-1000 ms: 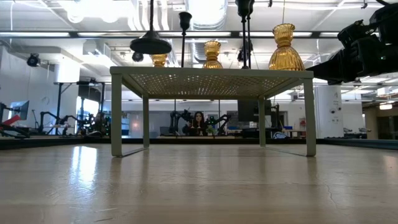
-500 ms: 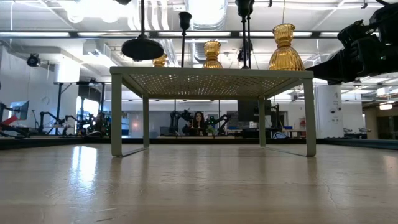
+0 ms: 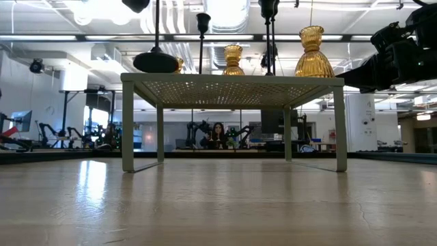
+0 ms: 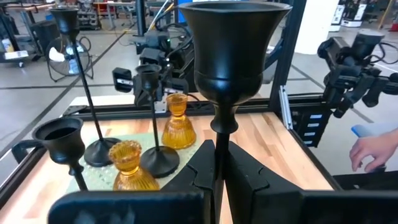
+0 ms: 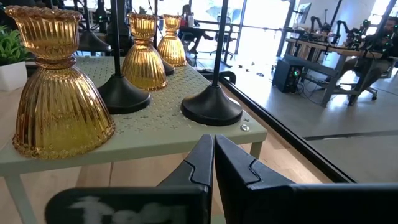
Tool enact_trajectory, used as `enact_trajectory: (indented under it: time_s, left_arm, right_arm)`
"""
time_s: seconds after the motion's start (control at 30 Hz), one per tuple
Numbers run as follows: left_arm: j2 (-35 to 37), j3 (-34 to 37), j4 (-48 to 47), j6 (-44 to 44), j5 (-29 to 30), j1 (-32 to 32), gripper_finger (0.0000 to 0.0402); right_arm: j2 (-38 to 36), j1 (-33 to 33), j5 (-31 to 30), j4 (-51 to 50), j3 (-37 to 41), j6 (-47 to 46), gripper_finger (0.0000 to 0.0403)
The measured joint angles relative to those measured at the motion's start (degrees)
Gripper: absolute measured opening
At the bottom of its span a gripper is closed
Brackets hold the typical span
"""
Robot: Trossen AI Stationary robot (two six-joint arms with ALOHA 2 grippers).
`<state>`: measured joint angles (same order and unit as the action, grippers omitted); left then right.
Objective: Pick & Place candle stick holders
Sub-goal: Put the black candle holder on the shelf
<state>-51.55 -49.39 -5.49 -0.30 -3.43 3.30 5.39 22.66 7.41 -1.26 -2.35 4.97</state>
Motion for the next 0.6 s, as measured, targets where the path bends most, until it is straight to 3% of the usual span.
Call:
enact_trajectory:
  time_s: [0.6]
  left_arm:
    - [-2.84,0.02,1.41,0.44,-3.49,-1.74,0.0018]
  right_arm:
    - [0.00,0.00,-0.01,0.00,0.00,0.00,0.0009]
